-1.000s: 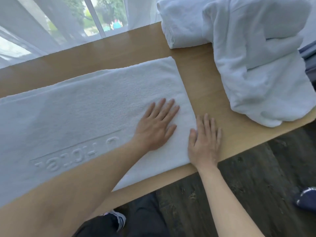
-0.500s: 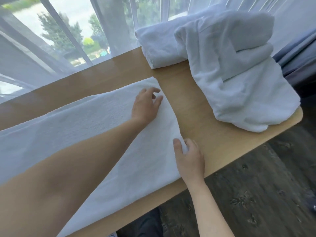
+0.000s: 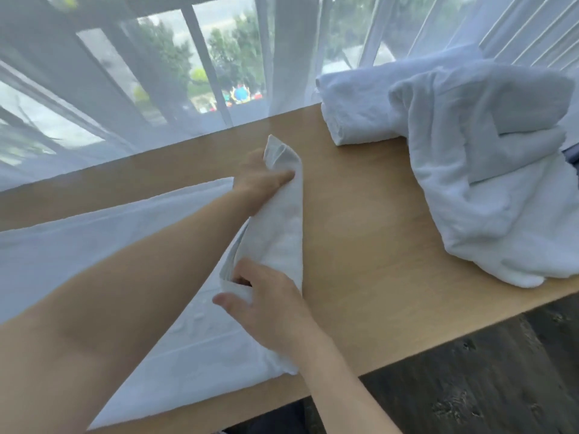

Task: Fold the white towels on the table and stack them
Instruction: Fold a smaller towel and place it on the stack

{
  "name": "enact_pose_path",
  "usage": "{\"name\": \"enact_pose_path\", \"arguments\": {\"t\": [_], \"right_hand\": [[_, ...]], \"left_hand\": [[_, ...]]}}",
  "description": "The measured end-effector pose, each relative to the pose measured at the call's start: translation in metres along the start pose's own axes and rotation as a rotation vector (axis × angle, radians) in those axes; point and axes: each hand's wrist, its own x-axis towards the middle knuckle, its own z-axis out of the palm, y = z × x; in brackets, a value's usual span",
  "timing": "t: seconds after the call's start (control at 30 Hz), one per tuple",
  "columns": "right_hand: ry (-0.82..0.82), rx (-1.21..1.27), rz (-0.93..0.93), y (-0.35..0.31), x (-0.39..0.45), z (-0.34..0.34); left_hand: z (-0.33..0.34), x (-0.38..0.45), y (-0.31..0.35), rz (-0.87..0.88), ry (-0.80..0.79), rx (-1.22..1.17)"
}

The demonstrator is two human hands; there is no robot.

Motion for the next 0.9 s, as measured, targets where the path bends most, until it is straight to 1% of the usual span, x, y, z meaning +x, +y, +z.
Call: {"name": "enact_pose_path", "arguments": {"t": [0.1,0.17,0.3,0.4,0.5,0.57,0.63,0.7,0.8,0.9], "right_hand": [[-0.075,-0.018,-0.066,-0.027,0.013,0.029],[-0.143,0.000,-0.088,-0.048,0.020,0.055],[-0.306,0.061,-0.119,-0.092,0.030,0.120],[-0.376,0.058,-0.177,-0.127,0.034,0.168],[-0.444,0.071,-0.204,-0.166,0.034,0.219],[-0.468,0.081,-0.205,-0.192,0.034,0.254],[-0.458,0.065,-0.200,-0.213,0.036,0.294],[-0.441,0.032,-0.177,-0.227,0.042,0.333],[-0.442,-0.119,-0.132,-0.225,0.057,0.388],[-0.443,-0.221,-0.040,-0.205,0.068,0.428]], "left_hand": [[-0.056,-0.009,-0.021,-0.064,0.065,-0.053],[-0.098,-0.021,-0.040,-0.075,0.125,-0.111],[-0.180,-0.057,-0.078,0.025,0.220,-0.182],[-0.240,-0.090,-0.101,0.121,0.290,-0.297],[-0.305,-0.119,-0.127,0.170,0.346,-0.321],[-0.346,-0.129,-0.152,0.139,0.387,-0.325],[-0.383,-0.132,-0.182,0.074,0.428,-0.354],[-0.413,-0.128,-0.214,0.014,0.434,-0.399],[-0.436,-0.115,-0.265,-0.087,0.425,-0.410],[-0.439,-0.103,-0.311,-0.164,0.386,-0.455]]}}
